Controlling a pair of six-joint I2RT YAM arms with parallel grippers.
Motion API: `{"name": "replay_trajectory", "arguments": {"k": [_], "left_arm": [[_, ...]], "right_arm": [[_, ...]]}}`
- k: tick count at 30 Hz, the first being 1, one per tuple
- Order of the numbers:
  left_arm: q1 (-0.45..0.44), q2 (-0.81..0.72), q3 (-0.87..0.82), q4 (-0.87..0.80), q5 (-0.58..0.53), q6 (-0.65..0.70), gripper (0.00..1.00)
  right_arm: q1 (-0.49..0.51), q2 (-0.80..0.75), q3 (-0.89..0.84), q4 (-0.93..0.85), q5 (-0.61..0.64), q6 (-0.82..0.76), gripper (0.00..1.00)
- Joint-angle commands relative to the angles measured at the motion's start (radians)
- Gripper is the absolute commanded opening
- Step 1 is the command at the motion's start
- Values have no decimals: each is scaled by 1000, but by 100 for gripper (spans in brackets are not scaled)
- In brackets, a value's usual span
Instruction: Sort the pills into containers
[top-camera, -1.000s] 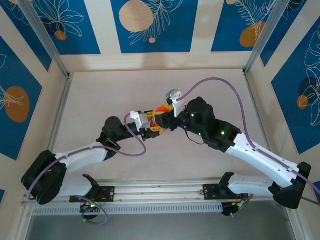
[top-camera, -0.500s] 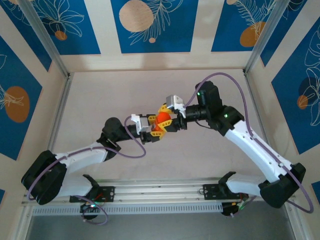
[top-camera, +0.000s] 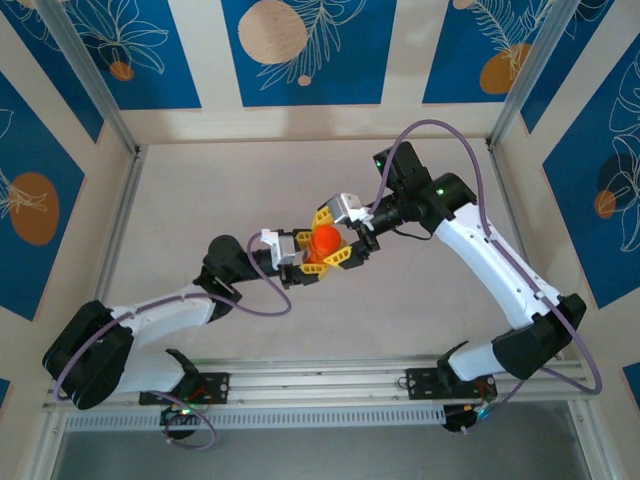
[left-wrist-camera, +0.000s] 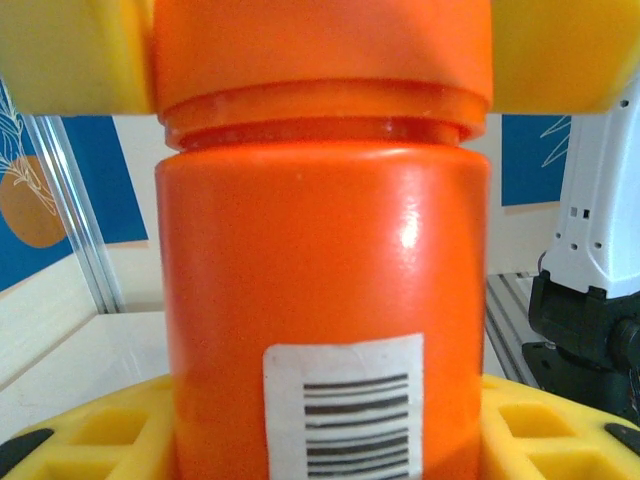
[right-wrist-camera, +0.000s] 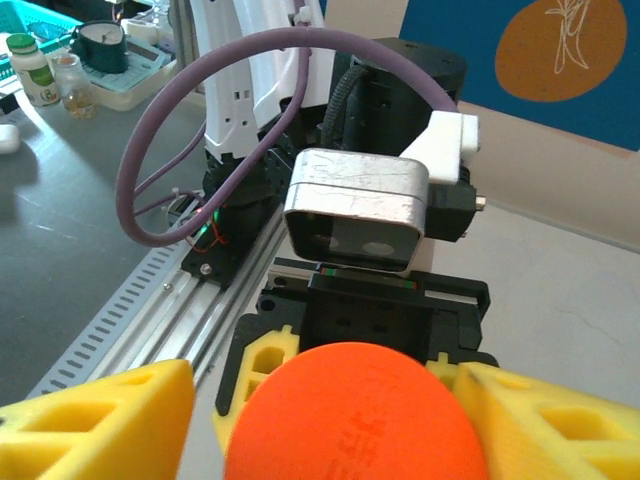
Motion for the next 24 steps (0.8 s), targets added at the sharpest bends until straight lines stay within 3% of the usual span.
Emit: {"name": "replay_trajectory", "arguments": {"k": [1, 5, 13, 18, 24], "left_arm": [[9, 4, 19, 56, -15, -23, 0], [10, 6, 21, 55, -17, -26, 0], [9, 11, 20, 60, -18, -29, 0], [10, 10, 18, 58, -37, -29, 0], [11, -2, 15, 33, -77, -9, 0]], "right_arm": [[-1, -24, -13, -30, -28, 5, 76], [-1, -76, -67, 90, 4, 72, 82], [-1, -143, -128, 227, 61, 158, 85], [2, -204, -201, 411, 129, 335, 87], [49, -281, -283, 614, 369, 651, 88]]}}
